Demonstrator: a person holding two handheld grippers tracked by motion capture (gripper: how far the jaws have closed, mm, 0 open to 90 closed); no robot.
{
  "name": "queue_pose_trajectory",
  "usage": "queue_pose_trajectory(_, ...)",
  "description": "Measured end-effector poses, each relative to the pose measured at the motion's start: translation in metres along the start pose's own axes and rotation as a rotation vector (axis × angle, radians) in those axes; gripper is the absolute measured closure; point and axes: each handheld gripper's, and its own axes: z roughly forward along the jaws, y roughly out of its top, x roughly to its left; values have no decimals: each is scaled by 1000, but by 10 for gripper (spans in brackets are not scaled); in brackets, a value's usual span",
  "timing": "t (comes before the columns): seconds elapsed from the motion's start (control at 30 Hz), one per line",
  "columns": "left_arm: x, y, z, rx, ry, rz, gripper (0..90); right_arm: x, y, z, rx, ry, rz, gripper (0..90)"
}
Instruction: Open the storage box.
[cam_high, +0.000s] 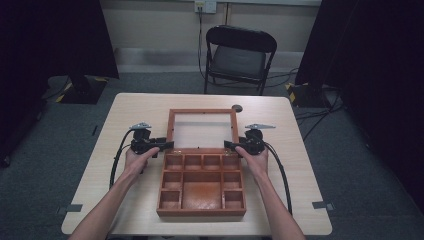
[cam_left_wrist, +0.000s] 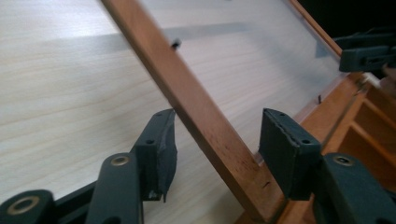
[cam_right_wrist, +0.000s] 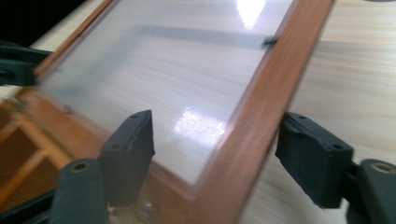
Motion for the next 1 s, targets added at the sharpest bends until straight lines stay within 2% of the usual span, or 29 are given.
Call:
queue_pose_trajectory(0.03, 0, -1, 1, 6, -2, 0, 473, -1, 0, 1, 19, -8, 12, 261)
queue_pose_trajectory(0.17, 0, -3, 4, 9, -3, -8, 458, -12, -10, 4, 11, 60, 115, 259)
queue_pose_trajectory(0.2, 0, -2, 4, 8, -3, -9, 444, -13, -12, 5, 7, 48, 119, 264)
queue_pose_trajectory(0.3, -2, -2, 4, 10, 5, -1, 428, -11, -10, 1, 0, 8, 87, 278)
queue_pose_trajectory(0.5, -6, -3, 0, 6, 27, 9, 364, -11, -8, -13, -14, -4, 62, 257)
queue_pose_trajectory(0.57, -6, -3, -5, 15, 43, 30, 332, -10, -8, -17, -8, -9, 45, 255)
queue_pose_trajectory(0.7, -7, -4, -18, -1, 63, 30, 302, -8, -9, -30, -9, -19, 14, 247)
queue_pose_trajectory(0.93, -10, -11, -41, 21, 98, 67, 254, -7, -11, -64, -16, -50, -27, 223)
queue_pose_trajectory(1.0, -9, -16, -51, 27, 124, 72, 230, -8, -15, -75, -14, -64, -34, 217)
